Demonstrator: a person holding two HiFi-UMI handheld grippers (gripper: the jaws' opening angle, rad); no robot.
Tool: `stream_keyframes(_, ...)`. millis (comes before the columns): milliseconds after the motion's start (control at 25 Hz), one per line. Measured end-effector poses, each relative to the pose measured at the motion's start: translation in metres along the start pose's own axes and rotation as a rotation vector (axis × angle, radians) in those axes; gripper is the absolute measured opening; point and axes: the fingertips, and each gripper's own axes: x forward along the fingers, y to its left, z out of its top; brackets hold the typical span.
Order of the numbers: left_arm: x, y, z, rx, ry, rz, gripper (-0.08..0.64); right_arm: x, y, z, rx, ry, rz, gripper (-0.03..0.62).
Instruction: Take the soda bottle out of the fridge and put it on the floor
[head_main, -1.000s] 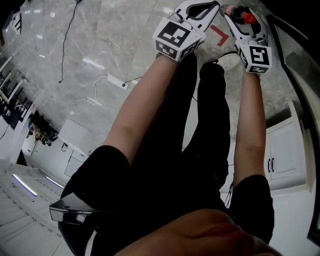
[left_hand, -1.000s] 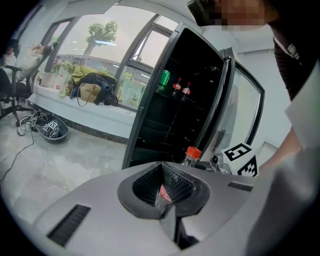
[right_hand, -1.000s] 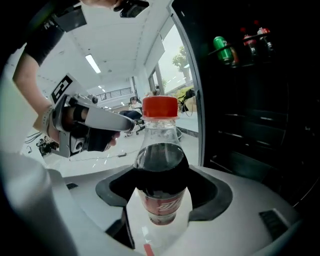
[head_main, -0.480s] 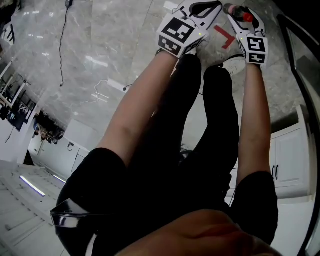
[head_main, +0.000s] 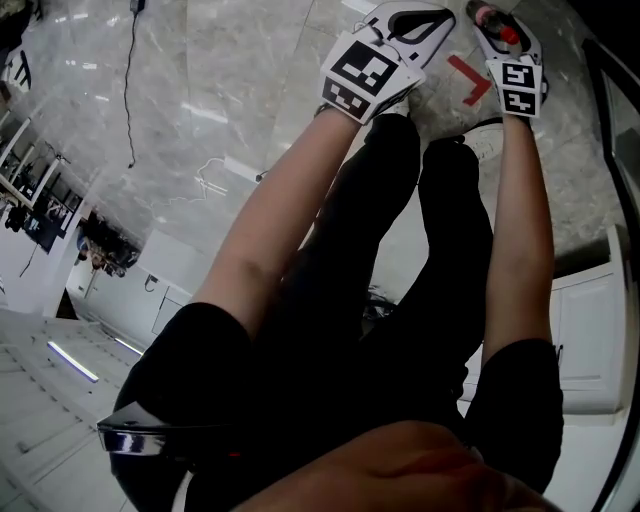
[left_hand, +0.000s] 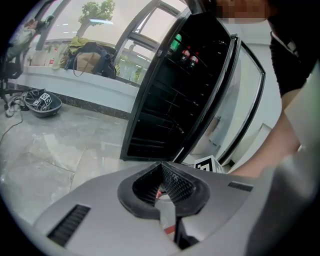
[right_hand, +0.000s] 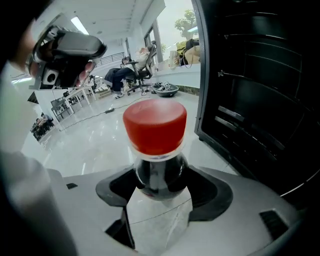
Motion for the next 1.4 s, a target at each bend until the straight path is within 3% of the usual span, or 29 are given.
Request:
stream_keyframes(200, -0.004, 0.006, -0.007, -0.013, 0.007, 0.016, 0.005, 0.005, 0.013, 0.001, -0.052, 0.006, 0.001, 0.316)
stream_keyframes(640, -0.016, -0.003, 0.018, -0.011, -0.015, 0.03, 0.005, -0.011, 0.021, 0.024, -0.028, -0.018, 0.073, 0.316)
stream_keyframes(840, -0.036, -0.018, 0.05, 0.005, -0.035, 0.045, 0.005, -0.054, 0.019, 0.044, -0.04, -0.028, 0.074, 0.316)
stream_keyframes(1080, -0.081, -0.058, 0.112, 0.013, -0.082, 0.055, 0.005, -0.155, 0.022, 0.122, 0.058, -0.196, 0.058, 0.311)
stream_keyframes(1320, -0.14, -0.122, 0.203, 0.033, -0.157, 0.039, 0.005, -0.306, 0.031, 0.239, 0.113, -0.447, 0.037, 0.037)
stream_keyframes(1400, -0.161, -0.143, 0.237, 0.06, -0.189, 0.027, 0.005, -0.352, 0.034, 0.274, 0.117, -0.495, 0.039, 0.012)
